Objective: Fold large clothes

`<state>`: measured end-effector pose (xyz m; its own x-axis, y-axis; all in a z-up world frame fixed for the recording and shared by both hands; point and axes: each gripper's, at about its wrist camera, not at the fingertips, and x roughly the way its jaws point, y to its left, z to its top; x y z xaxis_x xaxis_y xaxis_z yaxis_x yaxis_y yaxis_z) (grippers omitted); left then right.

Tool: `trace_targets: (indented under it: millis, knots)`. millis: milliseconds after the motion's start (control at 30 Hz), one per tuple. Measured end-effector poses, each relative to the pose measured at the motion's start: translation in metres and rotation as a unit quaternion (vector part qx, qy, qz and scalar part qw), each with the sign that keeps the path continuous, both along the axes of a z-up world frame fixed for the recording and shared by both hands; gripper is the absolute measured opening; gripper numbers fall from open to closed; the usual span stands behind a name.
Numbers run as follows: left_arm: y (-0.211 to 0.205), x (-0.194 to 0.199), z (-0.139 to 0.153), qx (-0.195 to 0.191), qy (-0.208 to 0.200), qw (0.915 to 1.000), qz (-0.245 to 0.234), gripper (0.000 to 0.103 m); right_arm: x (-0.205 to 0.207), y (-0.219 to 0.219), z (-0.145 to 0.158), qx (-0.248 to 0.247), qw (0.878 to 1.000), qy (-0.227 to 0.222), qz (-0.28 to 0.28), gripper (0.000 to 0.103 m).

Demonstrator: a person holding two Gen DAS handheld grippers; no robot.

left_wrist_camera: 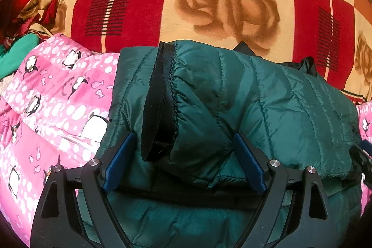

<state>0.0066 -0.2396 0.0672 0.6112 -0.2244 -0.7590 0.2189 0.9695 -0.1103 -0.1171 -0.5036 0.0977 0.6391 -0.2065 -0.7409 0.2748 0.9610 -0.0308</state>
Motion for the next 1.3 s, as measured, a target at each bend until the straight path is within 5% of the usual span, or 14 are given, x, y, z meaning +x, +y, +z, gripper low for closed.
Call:
trace_targets:
  millis: [200, 567, 833, 1300]
  knots:
    - [-0.001, -0.001, 0.0, 0.004, -0.005, 1.0, 0.0, 0.088, 0.01, -0.003, -0.019, 0.0, 1.0, 0.017, -0.01, 0.076]
    - [0.013, -0.013, 0.015, -0.022, -0.002, 0.9998, 0.002, 0.087, -0.021, -0.001, 0.007, 0.018, 1.0, -0.01, -0.019, 0.076]
    - [0.03, -0.041, 0.034, 0.008, -0.044, 0.999, 0.004, 0.087, -0.048, -0.003, 0.008, 0.041, 0.999, -0.005, -0.029, 0.077]
    - [0.061, -0.081, 0.028, 0.01, -0.002, 0.9999, 0.008, 0.087, -0.093, -0.003, 0.005, 0.058, 0.997, 0.01, -0.05, 0.077]
